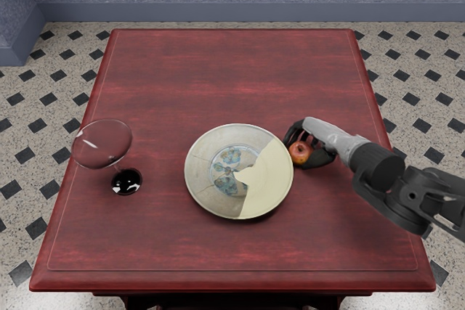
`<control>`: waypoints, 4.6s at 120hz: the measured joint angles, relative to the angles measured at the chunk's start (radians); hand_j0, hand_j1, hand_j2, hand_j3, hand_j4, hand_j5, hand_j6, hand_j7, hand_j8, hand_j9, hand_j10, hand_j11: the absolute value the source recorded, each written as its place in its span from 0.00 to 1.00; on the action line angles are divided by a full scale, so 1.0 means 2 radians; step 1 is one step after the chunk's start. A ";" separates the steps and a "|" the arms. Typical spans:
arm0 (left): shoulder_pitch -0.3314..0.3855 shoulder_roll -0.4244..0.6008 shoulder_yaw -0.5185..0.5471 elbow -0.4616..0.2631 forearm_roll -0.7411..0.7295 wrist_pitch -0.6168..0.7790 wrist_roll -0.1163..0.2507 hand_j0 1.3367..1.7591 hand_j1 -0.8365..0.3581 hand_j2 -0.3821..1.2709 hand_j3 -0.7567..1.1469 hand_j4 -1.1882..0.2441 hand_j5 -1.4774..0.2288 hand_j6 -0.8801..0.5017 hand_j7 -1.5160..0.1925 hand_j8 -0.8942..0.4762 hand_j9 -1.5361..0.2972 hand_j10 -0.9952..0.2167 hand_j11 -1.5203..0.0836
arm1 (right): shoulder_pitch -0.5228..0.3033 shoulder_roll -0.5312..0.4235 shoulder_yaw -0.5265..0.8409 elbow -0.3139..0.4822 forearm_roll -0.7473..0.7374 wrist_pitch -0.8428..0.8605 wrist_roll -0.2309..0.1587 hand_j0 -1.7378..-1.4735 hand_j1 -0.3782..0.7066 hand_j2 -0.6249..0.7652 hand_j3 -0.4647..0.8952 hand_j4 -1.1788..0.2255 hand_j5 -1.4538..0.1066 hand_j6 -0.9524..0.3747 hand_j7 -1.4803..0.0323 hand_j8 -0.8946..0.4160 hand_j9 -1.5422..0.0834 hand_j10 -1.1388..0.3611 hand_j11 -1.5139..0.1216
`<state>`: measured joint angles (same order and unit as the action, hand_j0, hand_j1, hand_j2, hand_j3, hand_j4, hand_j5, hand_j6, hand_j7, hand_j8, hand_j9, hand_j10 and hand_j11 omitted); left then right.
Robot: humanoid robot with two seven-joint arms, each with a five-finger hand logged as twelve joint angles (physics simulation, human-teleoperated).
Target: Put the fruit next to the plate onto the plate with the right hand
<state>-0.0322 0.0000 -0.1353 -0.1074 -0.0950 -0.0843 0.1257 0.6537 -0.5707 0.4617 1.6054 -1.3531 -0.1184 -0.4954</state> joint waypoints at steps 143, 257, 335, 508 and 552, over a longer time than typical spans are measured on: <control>0.000 0.000 0.000 0.000 0.000 0.000 0.000 0.76 0.99 0.23 0.40 0.83 0.87 0.64 0.89 0.65 0.84 0.82 0.95 | 0.010 -0.031 0.147 -0.002 0.144 0.178 0.002 0.30 0.69 0.82 0.34 0.34 0.31 0.34 0.36 0.33 0.35 0.29 0.33; 0.000 0.000 0.000 0.000 0.000 0.000 0.000 0.76 0.99 0.23 0.40 0.83 0.87 0.64 0.89 0.65 0.84 0.82 0.95 | 0.020 0.076 0.146 -0.008 0.138 0.216 0.001 0.30 0.73 0.87 0.34 0.34 0.31 0.36 0.36 0.35 0.36 0.30 0.34; 0.000 0.000 0.000 0.000 0.000 0.000 0.000 0.76 0.99 0.23 0.40 0.83 0.87 0.64 0.89 0.65 0.84 0.82 0.95 | 0.019 0.091 0.138 -0.016 0.133 0.218 0.000 0.30 0.48 0.46 0.34 0.54 0.57 0.42 0.61 0.39 0.61 0.48 0.58; 0.000 0.000 0.000 0.000 0.000 0.000 0.000 0.76 0.99 0.23 0.40 0.83 0.87 0.64 0.89 0.65 0.84 0.82 0.95 | 0.021 -0.084 0.195 -0.172 0.558 0.365 -0.004 0.30 0.03 0.45 0.34 0.84 0.93 0.72 0.98 0.68 0.95 0.76 0.93; 0.000 0.000 0.000 0.000 0.000 0.000 0.000 0.76 0.99 0.23 0.40 0.83 0.87 0.64 0.89 0.65 0.84 0.82 0.95 | 0.015 -0.120 0.192 -0.211 0.602 0.365 -0.004 0.30 0.03 0.45 0.34 0.84 0.93 0.72 0.98 0.68 0.95 0.76 0.93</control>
<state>-0.0322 0.0000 -0.1352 -0.1074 -0.0951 -0.0842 0.1257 0.6842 -0.8110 0.8452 1.1840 -0.1487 0.6113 -0.5038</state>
